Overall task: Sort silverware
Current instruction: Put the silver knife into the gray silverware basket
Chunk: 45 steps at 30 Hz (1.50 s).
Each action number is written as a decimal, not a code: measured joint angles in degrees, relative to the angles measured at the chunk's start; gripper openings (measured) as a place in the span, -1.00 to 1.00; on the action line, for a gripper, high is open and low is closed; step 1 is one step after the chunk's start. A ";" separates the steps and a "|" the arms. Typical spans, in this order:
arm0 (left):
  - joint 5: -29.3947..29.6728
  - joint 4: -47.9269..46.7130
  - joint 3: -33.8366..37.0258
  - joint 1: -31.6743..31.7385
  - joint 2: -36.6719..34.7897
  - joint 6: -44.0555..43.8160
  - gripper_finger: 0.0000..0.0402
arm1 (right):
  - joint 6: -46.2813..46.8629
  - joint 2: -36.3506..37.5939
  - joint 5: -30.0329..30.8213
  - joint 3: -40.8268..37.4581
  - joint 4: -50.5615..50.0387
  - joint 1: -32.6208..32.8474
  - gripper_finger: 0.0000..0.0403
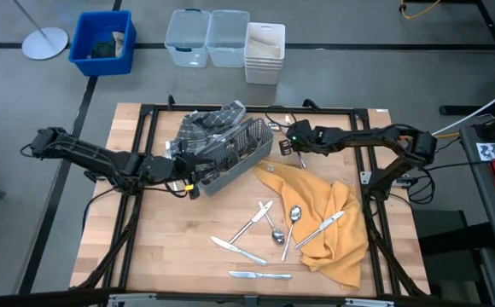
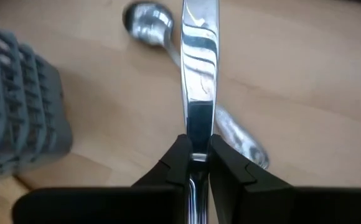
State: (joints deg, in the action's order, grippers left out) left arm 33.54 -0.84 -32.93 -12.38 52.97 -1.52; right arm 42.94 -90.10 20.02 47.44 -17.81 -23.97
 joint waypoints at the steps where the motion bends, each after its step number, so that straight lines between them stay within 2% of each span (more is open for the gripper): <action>1: 0.00 0.00 0.00 0.00 0.00 0.00 -0.50 | 0.02 0.42 0.07 0.02 0.06 -0.14 -0.79; 19: 0.02 0.03 0.00 -0.01 -0.04 0.01 -0.50 | -3.20 12.03 0.70 0.13 4.69 -3.08 -0.79; 27: 0.02 0.22 0.00 -0.01 -0.04 0.00 -0.50 | -6.58 17.75 -7.50 0.13 16.75 -3.02 -0.78; 36: 0.00 -0.57 0.02 -0.09 -1.51 -1.63 -0.50 | -10.95 18.44 -24.53 0.15 35.65 -2.40 -0.78; 45: 0.02 -1.75 0.02 -3.14 -6.42 -3.17 -0.50 | -22.57 17.51 -25.58 0.17 50.41 4.96 -0.78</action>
State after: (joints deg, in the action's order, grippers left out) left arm 33.56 -2.59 -32.91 -15.52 46.55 -4.69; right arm 20.37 -72.58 -5.56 47.62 32.60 -19.01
